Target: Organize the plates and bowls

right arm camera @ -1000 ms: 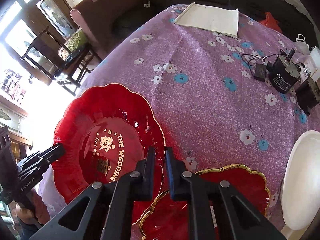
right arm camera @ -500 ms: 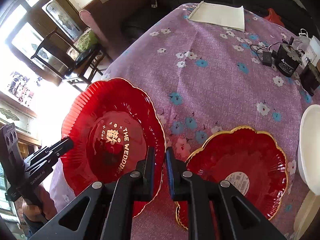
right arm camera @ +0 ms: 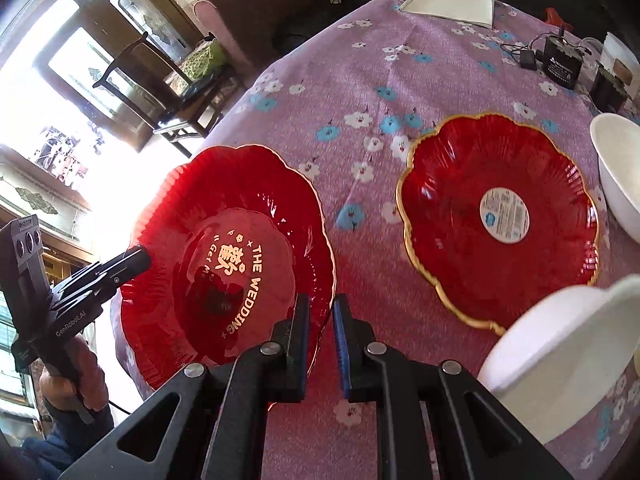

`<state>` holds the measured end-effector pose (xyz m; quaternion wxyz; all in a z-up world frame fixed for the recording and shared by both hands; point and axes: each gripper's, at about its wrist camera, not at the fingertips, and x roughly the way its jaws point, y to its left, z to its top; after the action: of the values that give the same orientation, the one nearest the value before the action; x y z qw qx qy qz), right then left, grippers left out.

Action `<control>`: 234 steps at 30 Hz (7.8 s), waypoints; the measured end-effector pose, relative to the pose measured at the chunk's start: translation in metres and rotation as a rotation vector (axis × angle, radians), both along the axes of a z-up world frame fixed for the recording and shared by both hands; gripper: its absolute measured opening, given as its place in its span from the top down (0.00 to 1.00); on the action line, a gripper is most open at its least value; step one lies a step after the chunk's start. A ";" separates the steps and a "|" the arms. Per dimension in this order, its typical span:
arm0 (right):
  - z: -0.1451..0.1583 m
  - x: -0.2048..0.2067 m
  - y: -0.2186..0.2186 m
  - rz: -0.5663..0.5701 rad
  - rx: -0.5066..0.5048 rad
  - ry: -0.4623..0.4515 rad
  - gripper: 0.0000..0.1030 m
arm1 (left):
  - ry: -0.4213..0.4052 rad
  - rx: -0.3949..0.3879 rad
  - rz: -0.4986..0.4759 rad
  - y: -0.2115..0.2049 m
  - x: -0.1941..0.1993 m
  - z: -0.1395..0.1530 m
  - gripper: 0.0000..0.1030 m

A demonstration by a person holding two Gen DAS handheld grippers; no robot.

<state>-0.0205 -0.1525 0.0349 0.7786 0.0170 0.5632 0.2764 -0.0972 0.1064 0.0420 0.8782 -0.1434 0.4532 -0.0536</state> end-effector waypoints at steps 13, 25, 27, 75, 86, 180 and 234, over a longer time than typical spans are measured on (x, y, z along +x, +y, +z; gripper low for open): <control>0.033 -0.036 -0.040 -0.025 0.038 -0.144 0.85 | -0.066 0.075 0.078 0.013 -0.017 0.005 0.58; 0.131 -0.086 -0.060 -0.064 0.305 -0.598 0.03 | -0.330 0.115 -0.027 -0.028 -0.045 0.059 0.34; 0.115 -0.066 -0.057 -0.058 0.351 -0.500 0.27 | -0.331 0.109 -0.045 -0.034 -0.044 0.059 0.33; 0.056 -0.066 -0.111 -0.412 -0.338 -0.614 0.66 | -0.321 0.216 -0.232 -0.155 -0.021 0.075 0.21; 0.075 -0.040 -0.126 -0.309 -0.084 -0.491 0.72 | -0.244 0.196 -0.234 -0.169 0.020 0.089 0.44; 0.000 -0.035 -0.006 0.004 0.132 -0.129 0.90 | 0.169 0.077 0.076 -0.029 0.019 -0.004 0.79; 0.031 -0.112 -0.146 -0.294 0.041 -0.411 0.48 | -0.124 0.171 -0.315 -0.199 0.000 0.042 0.34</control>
<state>-0.1326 -0.2989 0.0658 0.9080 0.0580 0.3788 0.1693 -0.0974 -0.0926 0.0837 0.8940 0.0079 0.4182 -0.1605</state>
